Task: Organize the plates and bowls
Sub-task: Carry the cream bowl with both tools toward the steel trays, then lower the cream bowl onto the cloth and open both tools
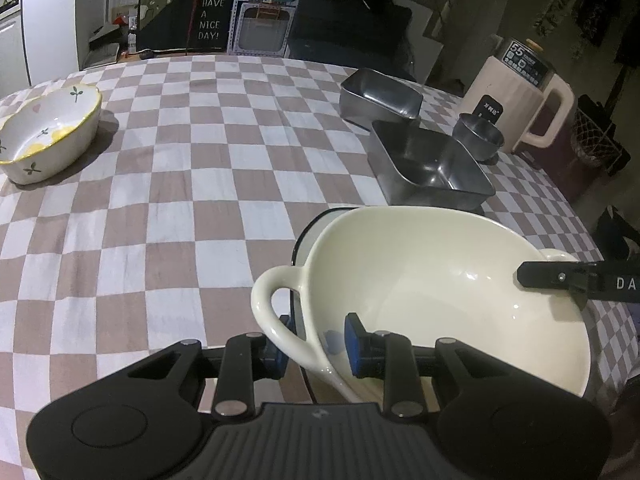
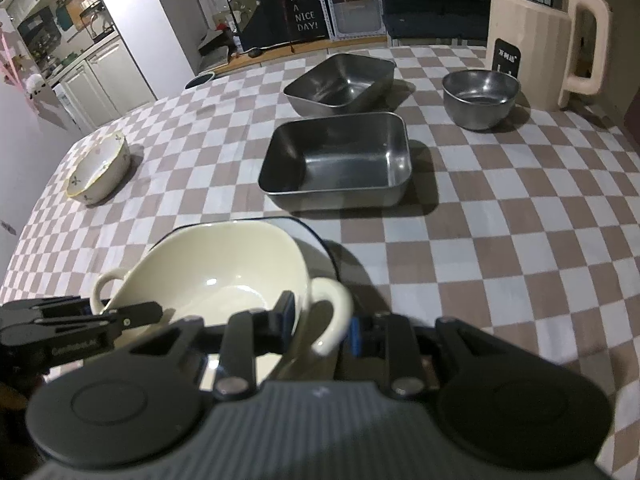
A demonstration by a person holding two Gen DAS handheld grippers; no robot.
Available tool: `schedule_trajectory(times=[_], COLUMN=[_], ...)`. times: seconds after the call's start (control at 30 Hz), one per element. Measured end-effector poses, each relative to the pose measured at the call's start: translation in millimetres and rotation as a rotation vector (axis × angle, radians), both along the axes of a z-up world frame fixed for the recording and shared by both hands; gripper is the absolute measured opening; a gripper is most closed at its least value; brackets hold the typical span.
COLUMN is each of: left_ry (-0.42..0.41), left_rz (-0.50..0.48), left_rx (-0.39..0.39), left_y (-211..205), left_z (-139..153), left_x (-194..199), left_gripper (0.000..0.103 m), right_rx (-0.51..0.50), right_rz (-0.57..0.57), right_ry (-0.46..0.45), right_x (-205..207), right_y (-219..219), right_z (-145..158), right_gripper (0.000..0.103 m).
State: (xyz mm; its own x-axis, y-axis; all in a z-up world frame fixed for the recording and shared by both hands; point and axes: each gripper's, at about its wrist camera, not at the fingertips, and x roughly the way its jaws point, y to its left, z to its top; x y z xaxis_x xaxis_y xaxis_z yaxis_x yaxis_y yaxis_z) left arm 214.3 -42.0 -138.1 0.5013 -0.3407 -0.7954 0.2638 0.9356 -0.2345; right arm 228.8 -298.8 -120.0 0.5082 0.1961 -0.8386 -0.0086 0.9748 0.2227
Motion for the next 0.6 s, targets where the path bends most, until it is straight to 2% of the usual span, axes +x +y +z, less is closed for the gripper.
schedule_trajectory(times=[0.27,0.6], left_ry=[0.012,0.036], left_rz=[0.005,0.0], left_rx=[0.0,0.008], left_y=[-1.0,-0.3], left_z=[-2.8,-3.3], left_x=[0.9,1.2], left_gripper=[0.034,0.035], right_rx=[-0.006,0.027], right_rz=[0.014,-0.005], right_ry=[0.0,0.06], right_x=[-0.3,4.5], right_y=[2.4,-3.0], right_z=[2.8,-5.8], right_gripper=[0.031,0.031])
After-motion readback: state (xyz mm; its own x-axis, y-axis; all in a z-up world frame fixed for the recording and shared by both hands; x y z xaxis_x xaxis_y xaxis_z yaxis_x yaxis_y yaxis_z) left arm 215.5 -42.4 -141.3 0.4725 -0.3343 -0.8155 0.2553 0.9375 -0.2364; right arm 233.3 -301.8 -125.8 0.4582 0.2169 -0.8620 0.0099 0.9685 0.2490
